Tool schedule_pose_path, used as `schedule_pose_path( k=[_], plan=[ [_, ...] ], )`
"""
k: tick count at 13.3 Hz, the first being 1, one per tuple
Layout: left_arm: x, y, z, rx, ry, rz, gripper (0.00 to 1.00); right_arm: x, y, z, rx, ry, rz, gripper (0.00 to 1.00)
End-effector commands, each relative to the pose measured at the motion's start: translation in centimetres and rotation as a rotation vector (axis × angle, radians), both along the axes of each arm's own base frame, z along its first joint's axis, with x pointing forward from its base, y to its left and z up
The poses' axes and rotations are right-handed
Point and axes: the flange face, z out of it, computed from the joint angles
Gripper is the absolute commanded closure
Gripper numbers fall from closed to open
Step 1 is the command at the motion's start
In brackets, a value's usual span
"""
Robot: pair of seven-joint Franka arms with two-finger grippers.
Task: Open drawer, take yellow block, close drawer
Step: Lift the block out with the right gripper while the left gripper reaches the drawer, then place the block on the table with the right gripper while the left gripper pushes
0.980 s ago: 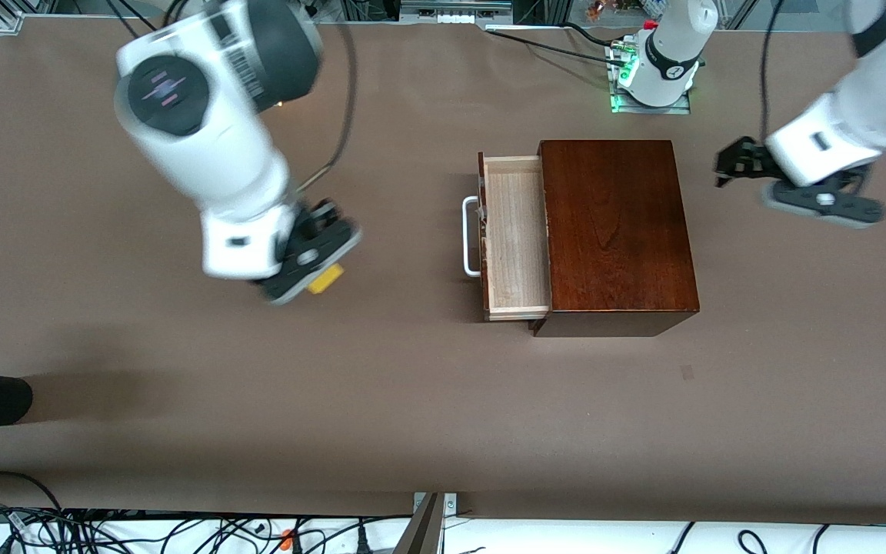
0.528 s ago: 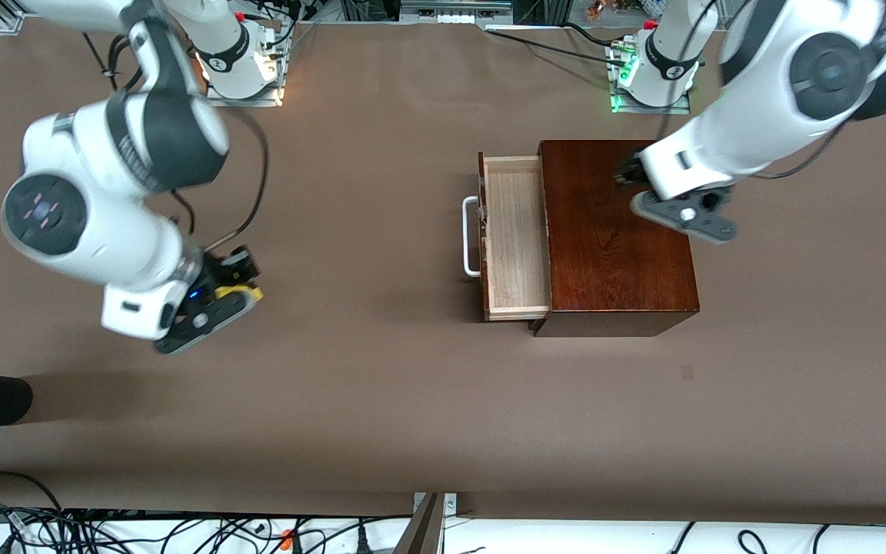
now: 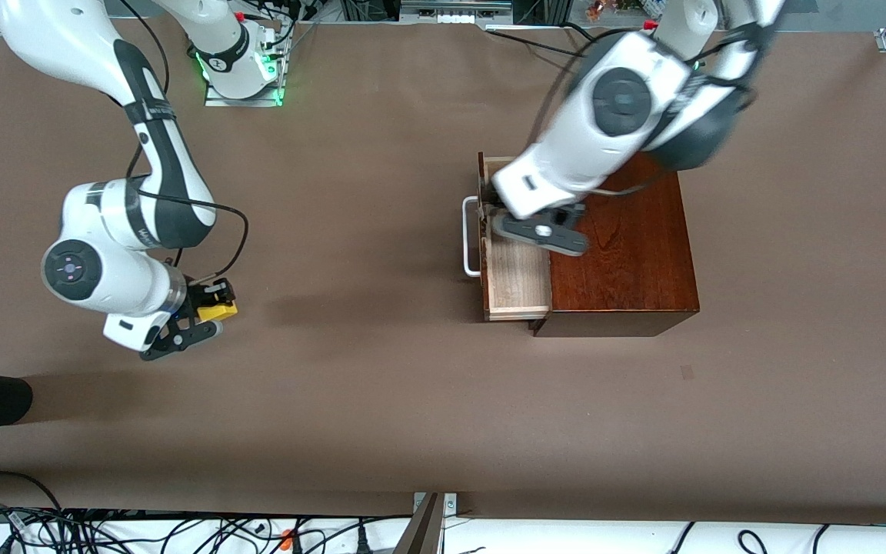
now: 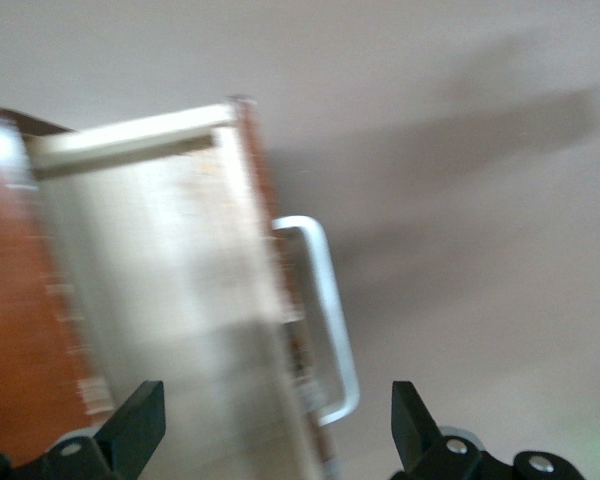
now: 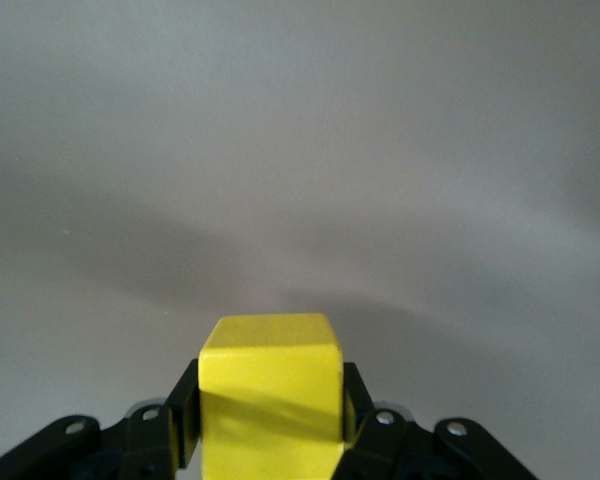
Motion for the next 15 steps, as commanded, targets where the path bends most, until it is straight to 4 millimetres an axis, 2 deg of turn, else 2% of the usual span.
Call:
schedule_pose_path(
  k=[1, 3, 4, 6, 8, 9, 10, 11, 12, 15],
  plan=[
    [-2.4, -6.1, -3.2, 0.012, 0.013, 0.069, 0.00, -3.4, -0.9, -1.8, 0.009, -0.013, -0.054, 1.00],
    [-4.5, -8.7, -5.3, 0.095, -0.024, 0.103, 0.00, -4.5, -1.6, -4.4, 0.007, -0.035, -0.097, 1.00],
    [-5.3, -9.6, -6.1, 0.127, -0.055, 0.089, 0.00, -5.1, -2.6, -5.6, 0.007, -0.043, -0.114, 1.00],
    [-5.9, -10.3, -7.9, 0.177, -0.095, 0.039, 0.00, -6.2, -3.9, -7.4, 0.006, -0.049, -0.134, 1.00],
    [-5.8, -11.3, -9.1, 0.191, -0.171, -0.067, 0.00, -6.5, -4.3, -8.0, 0.005, -0.048, -0.139, 0.89],
    [-6.3, -11.9, -10.0, 0.197, -0.184, -0.160, 0.00, -6.5, -4.2, -8.1, 0.006, -0.048, -0.137, 0.78],
    [-7.2, -12.8, -10.3, 0.195, -0.197, -0.272, 0.00, -6.3, -4.3, -7.6, 0.006, -0.057, -0.138, 0.55],
    [-7.3, -12.9, -10.4, 0.195, -0.206, -0.371, 0.00, -6.1, -4.3, -7.0, 0.008, -0.068, -0.138, 0.01],
    [-7.1, -12.7, -10.3, 0.193, -0.217, -0.461, 0.00, -5.8, -4.2, -5.4, 0.013, -0.095, -0.134, 0.00],
    [-6.2, -12.3, -10.7, 0.190, -0.251, -0.836, 0.00, -5.3, -4.1, 2.1, 0.028, -0.151, -0.137, 0.00]
  ],
)
